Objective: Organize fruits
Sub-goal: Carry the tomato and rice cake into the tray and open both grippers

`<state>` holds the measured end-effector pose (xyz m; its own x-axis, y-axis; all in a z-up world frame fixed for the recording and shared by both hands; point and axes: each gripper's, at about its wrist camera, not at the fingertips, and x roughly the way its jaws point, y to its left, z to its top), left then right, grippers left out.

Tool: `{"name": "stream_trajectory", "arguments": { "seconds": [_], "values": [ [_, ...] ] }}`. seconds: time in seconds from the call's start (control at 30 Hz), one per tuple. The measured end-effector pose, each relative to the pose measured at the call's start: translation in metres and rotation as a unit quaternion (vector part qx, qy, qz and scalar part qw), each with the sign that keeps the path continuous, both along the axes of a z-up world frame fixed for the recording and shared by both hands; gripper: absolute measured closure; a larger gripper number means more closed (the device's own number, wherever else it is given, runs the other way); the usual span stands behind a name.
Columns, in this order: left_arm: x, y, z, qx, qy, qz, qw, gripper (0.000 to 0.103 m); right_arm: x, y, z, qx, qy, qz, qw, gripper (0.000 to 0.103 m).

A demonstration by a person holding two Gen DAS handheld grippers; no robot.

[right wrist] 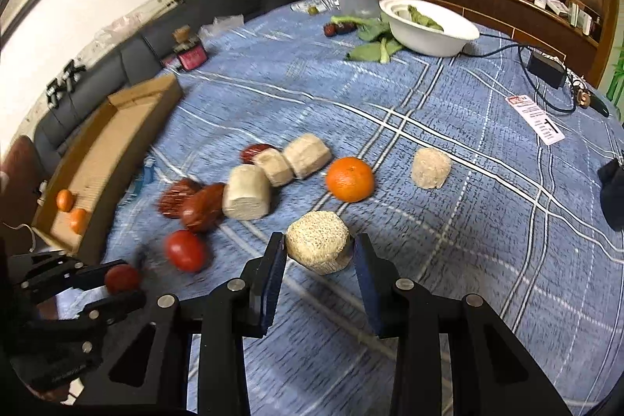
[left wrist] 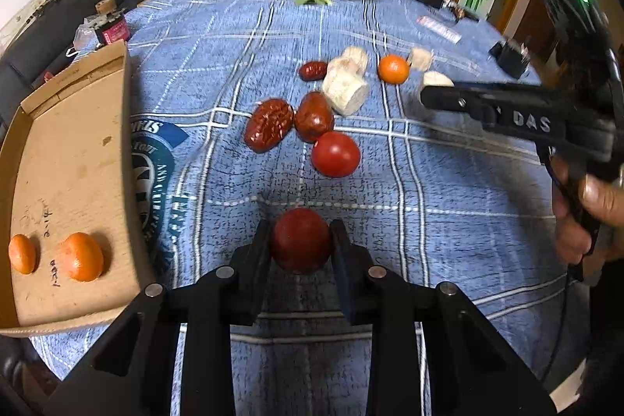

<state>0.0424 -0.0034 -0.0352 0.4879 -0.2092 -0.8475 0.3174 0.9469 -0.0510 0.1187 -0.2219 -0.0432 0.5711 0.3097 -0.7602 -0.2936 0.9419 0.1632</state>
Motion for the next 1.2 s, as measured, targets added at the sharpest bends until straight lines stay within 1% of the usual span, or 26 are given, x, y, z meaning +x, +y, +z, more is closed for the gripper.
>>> {"name": "stream_trajectory", "arguments": {
  "seconds": [0.03, 0.17, 0.3, 0.43, 0.6, 0.87, 1.2],
  "values": [
    [-0.002, 0.003, 0.004, -0.006, -0.003, 0.001, 1.0, 0.076, -0.006, 0.001, 0.005, 0.009, -0.003, 0.004, 1.0, 0.066],
    [-0.005, 0.019, 0.015, -0.028, -0.011, 0.01, 0.9995, 0.076, -0.022, 0.013, 0.014, 0.017, -0.01, 0.021, 1.0, 0.066],
    [-0.004, 0.036, 0.023, -0.033, -0.02, 0.03, 0.9988, 0.076, -0.03, 0.03, 0.021, 0.018, -0.013, 0.042, 0.999, 0.067],
    [-0.006, 0.049, 0.031, -0.026, -0.034, 0.047, 0.998, 0.076, -0.035, 0.043, 0.022, 0.025, -0.013, 0.055, 0.998, 0.067],
    [-0.008, 0.056, 0.036, -0.008, -0.051, 0.061, 0.9968, 0.076, -0.038, 0.06, 0.022, 0.028, -0.01, 0.073, 0.997, 0.067],
    [-0.009, 0.068, 0.037, 0.002, -0.057, 0.075, 0.9956, 0.076, -0.038, 0.079, 0.021, 0.026, -0.009, 0.093, 0.995, 0.067],
    [-0.007, 0.087, 0.042, 0.001, -0.064, 0.093, 0.9936, 0.076, -0.034, 0.109, 0.026, 0.029, -0.009, 0.124, 0.992, 0.067]
  ]
}}
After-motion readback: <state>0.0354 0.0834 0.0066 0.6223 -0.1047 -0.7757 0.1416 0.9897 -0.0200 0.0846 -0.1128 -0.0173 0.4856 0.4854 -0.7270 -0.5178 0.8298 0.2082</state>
